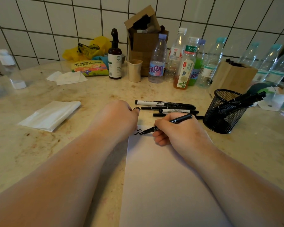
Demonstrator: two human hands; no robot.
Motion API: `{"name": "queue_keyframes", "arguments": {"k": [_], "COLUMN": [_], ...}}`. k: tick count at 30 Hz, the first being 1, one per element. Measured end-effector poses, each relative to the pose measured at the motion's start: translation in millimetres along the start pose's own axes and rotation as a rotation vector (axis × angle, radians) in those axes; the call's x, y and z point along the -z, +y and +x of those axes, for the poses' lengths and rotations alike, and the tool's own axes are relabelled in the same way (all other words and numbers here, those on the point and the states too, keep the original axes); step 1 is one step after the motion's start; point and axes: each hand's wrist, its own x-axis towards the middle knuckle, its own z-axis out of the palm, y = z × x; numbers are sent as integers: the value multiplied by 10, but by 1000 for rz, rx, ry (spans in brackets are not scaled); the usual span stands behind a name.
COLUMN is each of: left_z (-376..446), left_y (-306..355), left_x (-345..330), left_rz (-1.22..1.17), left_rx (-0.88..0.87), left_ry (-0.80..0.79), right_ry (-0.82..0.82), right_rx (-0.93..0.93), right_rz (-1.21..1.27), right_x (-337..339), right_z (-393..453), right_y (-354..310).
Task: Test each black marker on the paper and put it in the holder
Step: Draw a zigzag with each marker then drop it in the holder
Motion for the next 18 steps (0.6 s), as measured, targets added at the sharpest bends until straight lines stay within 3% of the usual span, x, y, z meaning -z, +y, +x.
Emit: {"name": "queue_keyframes", "arguments": {"k": [18], "left_z": [-27], "left_y": [5], "left_x": [16], "left_rz": [-71], "left_rx": [17], "left_ry": [-20], "right_ry": [47], "right_rx": [-29], "right_rz": [76], "right_x": [57], "right_z": [3], "right_y": [15]}}
